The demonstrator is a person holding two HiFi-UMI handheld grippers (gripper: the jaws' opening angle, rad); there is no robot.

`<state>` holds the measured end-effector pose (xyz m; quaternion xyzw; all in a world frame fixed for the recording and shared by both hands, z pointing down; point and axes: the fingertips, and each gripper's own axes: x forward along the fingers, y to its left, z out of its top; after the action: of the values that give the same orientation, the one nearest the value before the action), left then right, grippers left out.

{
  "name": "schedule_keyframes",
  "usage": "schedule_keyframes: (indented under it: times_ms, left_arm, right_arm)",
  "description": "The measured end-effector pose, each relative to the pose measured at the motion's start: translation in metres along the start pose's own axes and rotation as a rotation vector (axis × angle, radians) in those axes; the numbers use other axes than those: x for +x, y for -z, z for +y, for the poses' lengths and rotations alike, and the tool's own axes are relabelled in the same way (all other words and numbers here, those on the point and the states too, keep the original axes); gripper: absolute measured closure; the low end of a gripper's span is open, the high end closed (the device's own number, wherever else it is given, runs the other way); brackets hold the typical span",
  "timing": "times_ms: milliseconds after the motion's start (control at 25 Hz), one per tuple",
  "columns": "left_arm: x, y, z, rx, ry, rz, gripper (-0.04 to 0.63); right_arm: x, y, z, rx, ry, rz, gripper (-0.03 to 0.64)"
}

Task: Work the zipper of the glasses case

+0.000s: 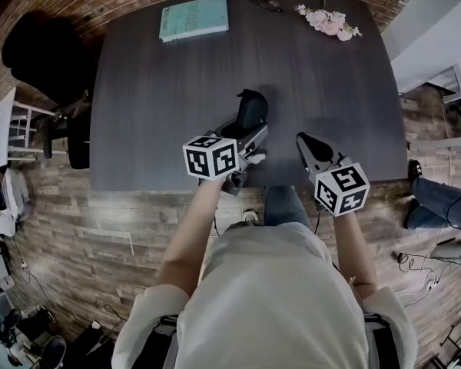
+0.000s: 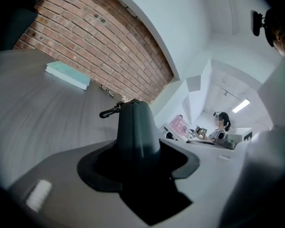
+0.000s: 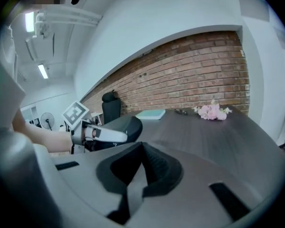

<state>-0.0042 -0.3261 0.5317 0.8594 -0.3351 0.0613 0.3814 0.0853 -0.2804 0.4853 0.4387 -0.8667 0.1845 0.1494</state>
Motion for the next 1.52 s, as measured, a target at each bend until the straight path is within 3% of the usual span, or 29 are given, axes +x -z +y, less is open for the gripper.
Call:
schedule_keyframes:
  times_ms: [360, 720, 920, 1240, 1520]
  left_arm:
    - [0.064, 0.014, 0.050, -0.033, -0.108, 0.151, 0.336]
    - [0.082, 0.029, 0.071, 0.031, -0.206, 0.256, 0.330]
    - [0.071, 0.020, 0.084, 0.049, -0.255, 0.215, 0.272]
    - [0.030, -0.009, 0.108, 0.085, -0.393, 0.042, 0.242]
    - [0.008, -0.011, 0.095, 0.083, -0.400, 0.001, 0.242]
  right_arm:
    - [0.025, 0.003, -0.033, 0.022, 0.012, 0.014, 0.614]
    - [0.035, -0.002, -0.040, 0.025, -0.007, 0.008, 0.614]
    - [0.032, 0.000, -0.036, 0.021, -0.015, 0.007, 0.614]
    - [0.019, 0.004, -0.029, 0.029, -0.008, 0.000, 0.614]
    - [-0.002, 0.003, -0.018, 0.030, -0.001, -0.017, 0.614]
